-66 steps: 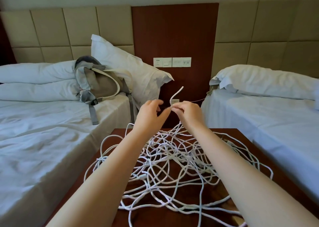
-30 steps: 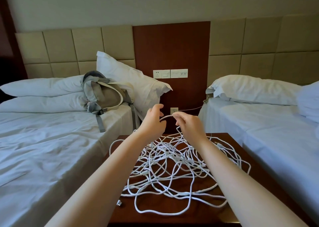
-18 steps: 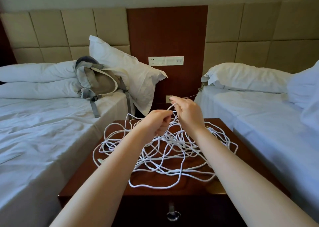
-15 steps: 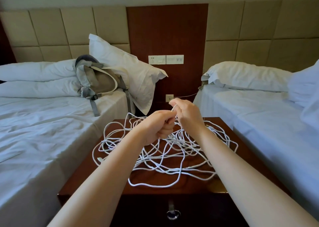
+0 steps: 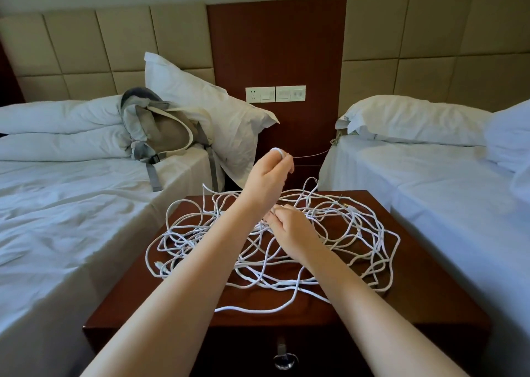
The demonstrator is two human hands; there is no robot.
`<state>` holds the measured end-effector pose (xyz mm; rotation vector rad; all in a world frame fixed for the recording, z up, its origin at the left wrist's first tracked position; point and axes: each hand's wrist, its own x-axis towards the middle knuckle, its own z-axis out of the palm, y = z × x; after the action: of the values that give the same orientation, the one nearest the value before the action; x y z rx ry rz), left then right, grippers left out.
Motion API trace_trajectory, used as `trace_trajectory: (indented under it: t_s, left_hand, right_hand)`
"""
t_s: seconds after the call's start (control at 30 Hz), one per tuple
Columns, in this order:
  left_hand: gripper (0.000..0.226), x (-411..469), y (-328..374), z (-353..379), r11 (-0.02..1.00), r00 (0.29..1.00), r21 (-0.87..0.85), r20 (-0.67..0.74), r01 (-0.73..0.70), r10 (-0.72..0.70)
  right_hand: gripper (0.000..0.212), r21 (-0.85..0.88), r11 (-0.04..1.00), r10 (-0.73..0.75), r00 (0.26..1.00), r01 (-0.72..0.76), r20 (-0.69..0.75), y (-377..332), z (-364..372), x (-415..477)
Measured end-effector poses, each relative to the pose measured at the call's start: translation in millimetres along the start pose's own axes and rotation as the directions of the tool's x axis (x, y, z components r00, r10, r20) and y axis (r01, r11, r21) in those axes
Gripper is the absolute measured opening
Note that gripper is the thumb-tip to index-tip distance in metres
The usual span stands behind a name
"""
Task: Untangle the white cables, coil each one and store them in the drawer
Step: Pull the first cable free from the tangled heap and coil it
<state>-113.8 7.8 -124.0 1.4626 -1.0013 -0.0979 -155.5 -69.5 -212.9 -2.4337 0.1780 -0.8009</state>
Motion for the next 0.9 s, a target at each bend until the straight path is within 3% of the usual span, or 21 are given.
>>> trace_trajectory:
  t_s: [0.13,0.27,0.47,0.6,0.7,0.9]
  left_hand:
    - [0.027,-3.9,-23.7,-7.6,0.954,0.966,0.275,-0.194,-0.117,0.174]
    - [0.023,-17.3,-55.3,-14.6,0.794,0.932,0.575,-0.14,-0.199,0.335]
    - [0.02,-33.0,-78.9,-20.6,0.644,0.833,0.749,-0.248,-0.159,0.495]
    - [0.018,-39.9,-85.2,-22.1,0.598,0.847,0.797,-0.263,-0.079,0.462]
    - [0.024,-39.5,-83.1,-19.1,0.596,0.895,0.802,-0.234,-0.043,0.379]
    - [0.032,-45.9,-79.0,-17.7,0.734,0.957,0.677,-0.183,-0.043,0.225]
  right_hand:
    - [0.029,-0.112,0.991,-0.08,0.997,0.077,-0.024,5.2,-1.1,-0.8]
    - [0.023,-0.167,0.984,-0.084,0.992,0.067,-0.097,11.7,-1.3,-0.8]
    - [0.017,-0.204,0.976,-0.148,0.926,0.079,-0.348,27.2,-2.3,0.4]
    - [0.013,-0.201,0.973,-0.196,0.874,0.116,-0.445,26.9,-4.8,0.0]
    - [0.023,-0.211,0.964,-0.246,0.85,0.163,-0.465,26.9,-4.1,-0.3]
    - [0.035,-0.187,0.964,-0.26,0.826,0.191,-0.501,28.2,-7.7,-0.1]
